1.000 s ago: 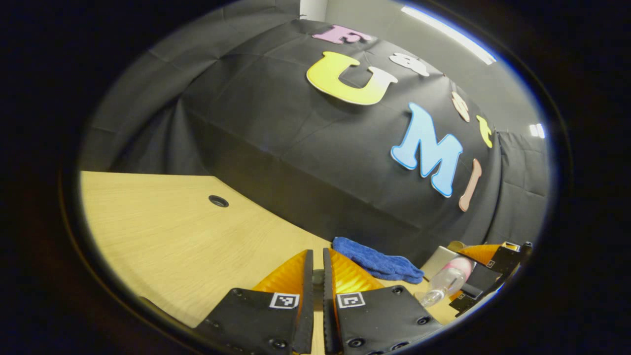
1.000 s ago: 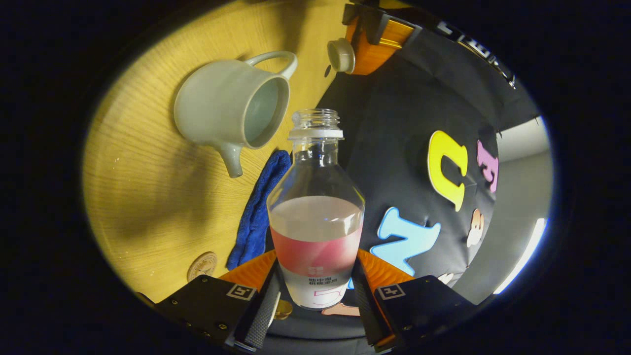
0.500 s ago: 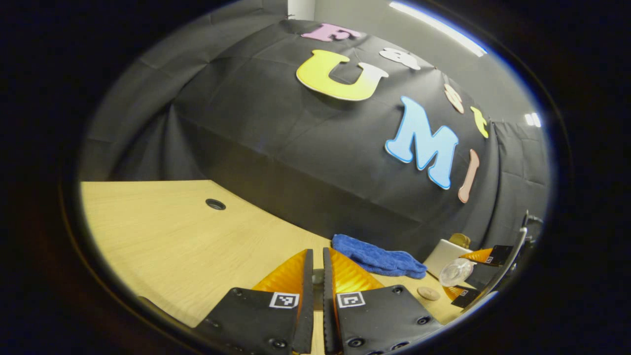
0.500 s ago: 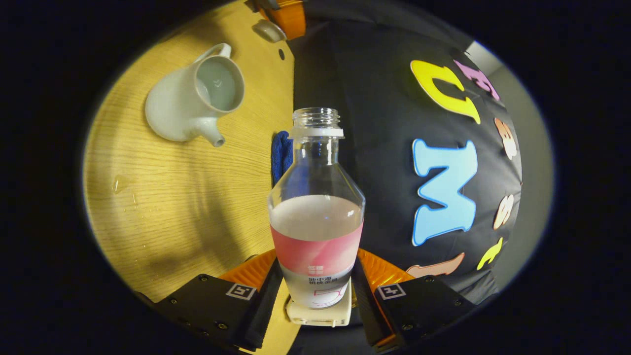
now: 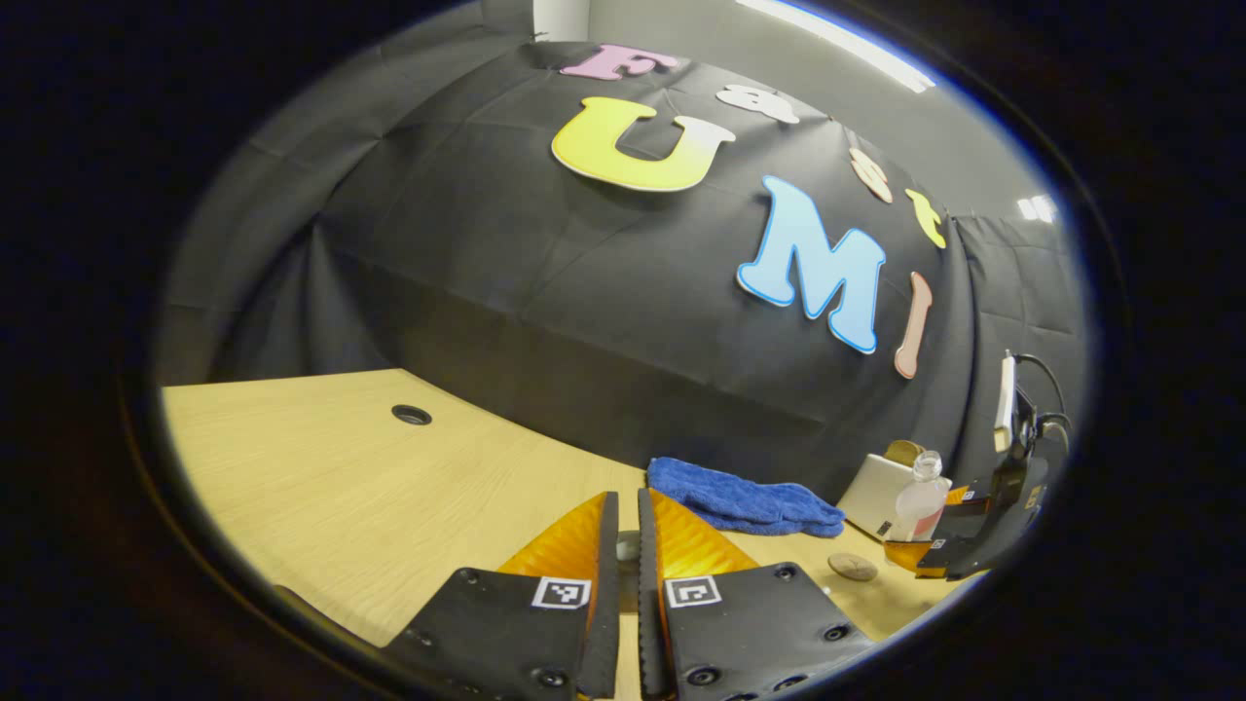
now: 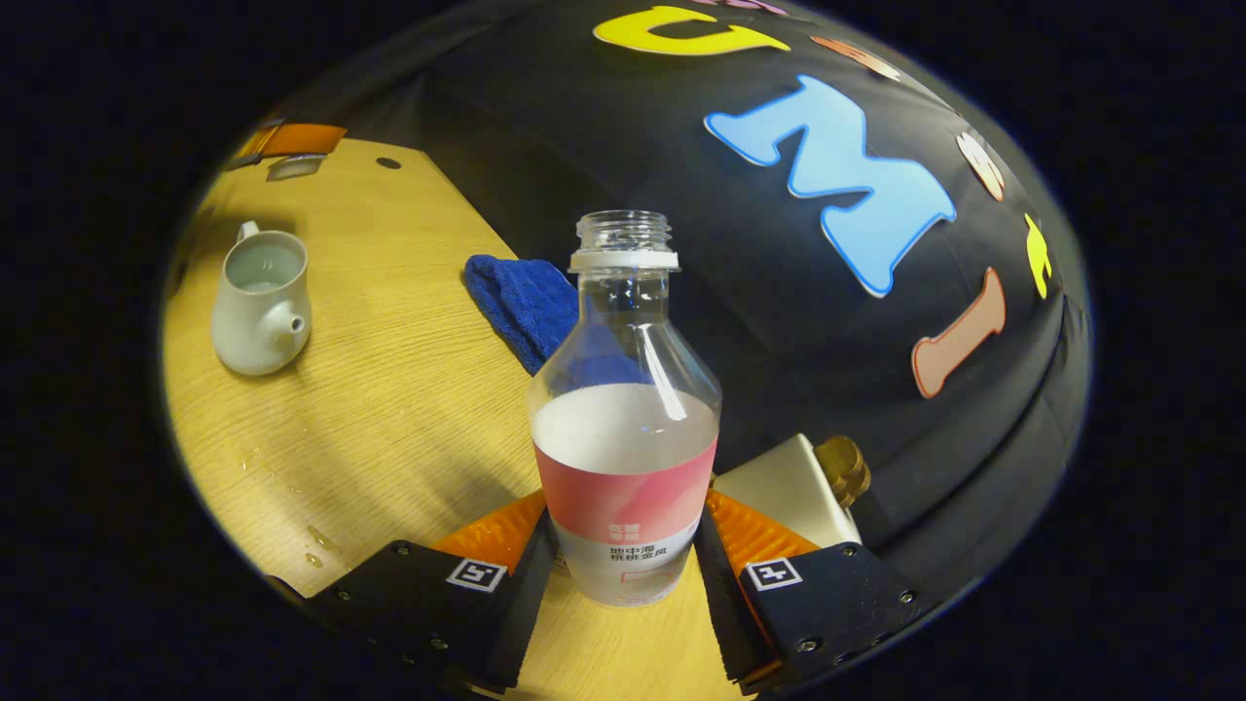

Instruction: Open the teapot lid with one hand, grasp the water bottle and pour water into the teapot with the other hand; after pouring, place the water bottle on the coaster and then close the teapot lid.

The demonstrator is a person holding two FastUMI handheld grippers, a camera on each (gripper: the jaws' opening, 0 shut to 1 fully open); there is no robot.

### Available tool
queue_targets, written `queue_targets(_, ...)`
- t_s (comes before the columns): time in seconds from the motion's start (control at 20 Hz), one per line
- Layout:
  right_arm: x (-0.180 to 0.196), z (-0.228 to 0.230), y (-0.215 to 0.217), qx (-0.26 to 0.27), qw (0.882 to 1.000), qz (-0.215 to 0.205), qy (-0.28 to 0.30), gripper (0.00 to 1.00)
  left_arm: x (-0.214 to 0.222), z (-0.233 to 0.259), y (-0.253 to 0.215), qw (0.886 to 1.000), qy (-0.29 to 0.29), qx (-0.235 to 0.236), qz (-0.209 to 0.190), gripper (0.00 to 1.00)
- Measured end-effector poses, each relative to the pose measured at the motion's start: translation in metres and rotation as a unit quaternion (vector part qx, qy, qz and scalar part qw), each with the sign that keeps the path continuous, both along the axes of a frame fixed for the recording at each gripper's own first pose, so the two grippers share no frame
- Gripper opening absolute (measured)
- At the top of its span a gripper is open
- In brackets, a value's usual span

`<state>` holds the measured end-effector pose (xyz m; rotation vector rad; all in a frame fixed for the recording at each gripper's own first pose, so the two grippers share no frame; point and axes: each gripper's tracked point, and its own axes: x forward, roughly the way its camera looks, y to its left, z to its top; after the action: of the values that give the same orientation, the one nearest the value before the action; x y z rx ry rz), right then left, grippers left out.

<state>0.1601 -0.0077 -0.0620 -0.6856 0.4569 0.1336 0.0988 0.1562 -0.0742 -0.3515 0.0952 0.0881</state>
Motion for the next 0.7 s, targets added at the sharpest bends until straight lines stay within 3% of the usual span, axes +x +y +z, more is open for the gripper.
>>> queue_targets(0.15, 0.008, -0.009, 0.001, 0.103, 0.994, -0.023, 0.013, 0.75, 0.000, 0.001, 0.000, 1.000, 0.000, 0.001, -0.001, 0.17)
queue_targets(0.4, 0.024, -0.016, -0.006, 0.224, 0.973, -0.056, 0.011, 0.75, 0.001, 0.000, -0.002, 1.000, 0.000, 0.004, -0.004, 0.17)
queue_targets(0.7, 0.041, -0.016, -0.023, 0.293, 0.952, -0.088, -0.022, 0.74, 0.002, 0.001, -0.003, 1.000, 0.003, 0.011, -0.005, 0.17)
